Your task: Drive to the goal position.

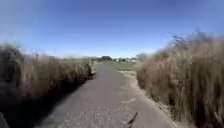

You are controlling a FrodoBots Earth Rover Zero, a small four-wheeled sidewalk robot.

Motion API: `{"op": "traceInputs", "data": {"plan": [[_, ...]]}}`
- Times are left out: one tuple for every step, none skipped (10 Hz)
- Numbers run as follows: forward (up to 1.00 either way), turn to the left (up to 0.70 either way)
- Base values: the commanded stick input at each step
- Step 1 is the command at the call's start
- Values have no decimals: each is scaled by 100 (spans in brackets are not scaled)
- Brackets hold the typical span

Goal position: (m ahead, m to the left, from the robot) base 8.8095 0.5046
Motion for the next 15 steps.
{"op": "traceInputs", "data": {"plan": [[70, 0], [70, 0], [70, 0], [70, 0], [70, 0], [70, 0], [70, 0], [70, 0], [70, 0], [70, 0], [70, 0], [70, 0], [70, 0], [70, 0], [70, 0]]}}
